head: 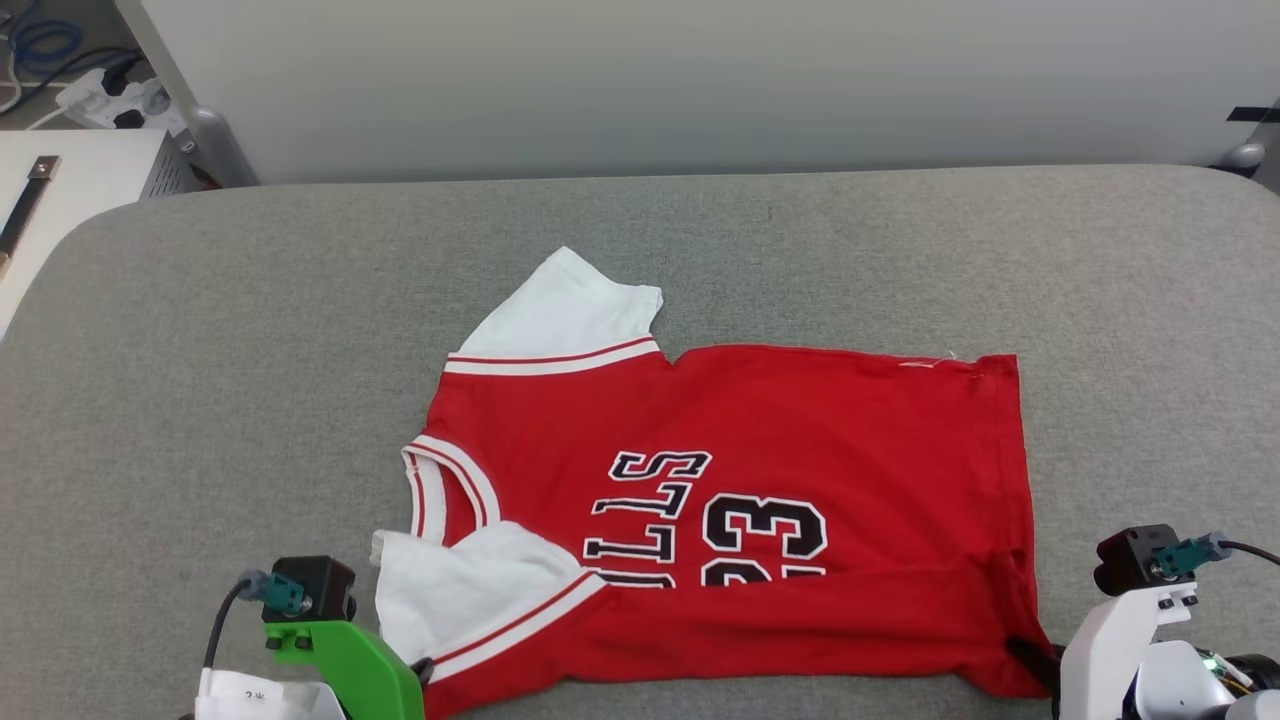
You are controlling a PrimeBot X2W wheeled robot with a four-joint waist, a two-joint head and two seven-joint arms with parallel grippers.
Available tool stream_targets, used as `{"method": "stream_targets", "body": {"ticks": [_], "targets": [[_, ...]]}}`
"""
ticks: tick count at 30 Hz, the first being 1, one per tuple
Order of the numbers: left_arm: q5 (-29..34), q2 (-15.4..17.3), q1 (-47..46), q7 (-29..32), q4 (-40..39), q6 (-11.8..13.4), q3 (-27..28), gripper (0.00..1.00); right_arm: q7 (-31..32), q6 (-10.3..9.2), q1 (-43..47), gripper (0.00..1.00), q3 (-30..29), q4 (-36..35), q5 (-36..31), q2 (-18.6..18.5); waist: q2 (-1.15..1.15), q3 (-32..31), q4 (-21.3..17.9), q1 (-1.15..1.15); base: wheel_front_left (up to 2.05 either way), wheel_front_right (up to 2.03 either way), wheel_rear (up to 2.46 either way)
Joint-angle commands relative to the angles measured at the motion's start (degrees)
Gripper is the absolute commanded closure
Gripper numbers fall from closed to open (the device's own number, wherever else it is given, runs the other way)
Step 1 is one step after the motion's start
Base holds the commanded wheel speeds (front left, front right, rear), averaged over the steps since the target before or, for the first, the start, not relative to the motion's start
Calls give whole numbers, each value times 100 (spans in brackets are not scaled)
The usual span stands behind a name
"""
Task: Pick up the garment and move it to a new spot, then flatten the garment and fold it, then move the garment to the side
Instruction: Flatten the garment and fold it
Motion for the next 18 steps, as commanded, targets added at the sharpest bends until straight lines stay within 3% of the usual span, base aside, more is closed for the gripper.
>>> {"method": "stream_targets", "body": {"ticks": [1, 3, 4, 5, 6, 7, 9, 13, 14, 18], "targets": [[-47, -51, 27, -15, 78, -11, 6, 100, 3, -3, 46, 100, -47, -20, -5, 52, 0, 61, -6, 0, 0, 0, 0], [-57, -117, -35, -53, 235, -44, -6, 100, -44, -3, 42, 100, -100, -7, -31, 112, 0, 98, -12, 0, 0, 0, 0], [-58, -152, -75, -64, 333, -50, -14, 100, -65, -3, 49, 65, -138, 19, -28, 158, 0, 109, -14, 0, 0, 0, 0], [-45, -180, -115, -96, 408, -43, -7, 100, -87, -3, 53, 24, -169, 35, -11, 201, 0, 117, -17, 0, 0, 0, 0], [-37, -212, -157, -127, 485, -51, -8, 71, -143, -3, 50, 0, -200, 36, -25, 234, 0, 124, -19, 0, 0, 0, 0], [-62, -255, -186, -158, 525, -70, 3, 54, -191, -3, 50, 0, -216, 35, -58, 248, 0, 125, -17, 0, 0, 0, 0], [-87, -317, -241, -243, 590, -109, 33, 0, -359, -3, 59, 0, -275, 14, -110, 302, 0, 116, -19, 0, 0, 0, 0], [-28, -350, -334, -484, 654, -115, 135, 0, -967, -3, 55, 0, -507, -62, -343, 471, 0, 77, -5, 0, 0, 0, 0], [22, -374, -385, -648, 618, -69, 214, 0, -1445, -3, 45, 0, -737, -156, -620, 677, 0, 42, 5, 0, 0, 0, 0], [214, -402, -527, -980, 557, -1, 307, 0, -2098, -3, 7, 0, -1067, -351, -1130, 981, 0, -1, 5, 0, 0, 0, 0]]}}
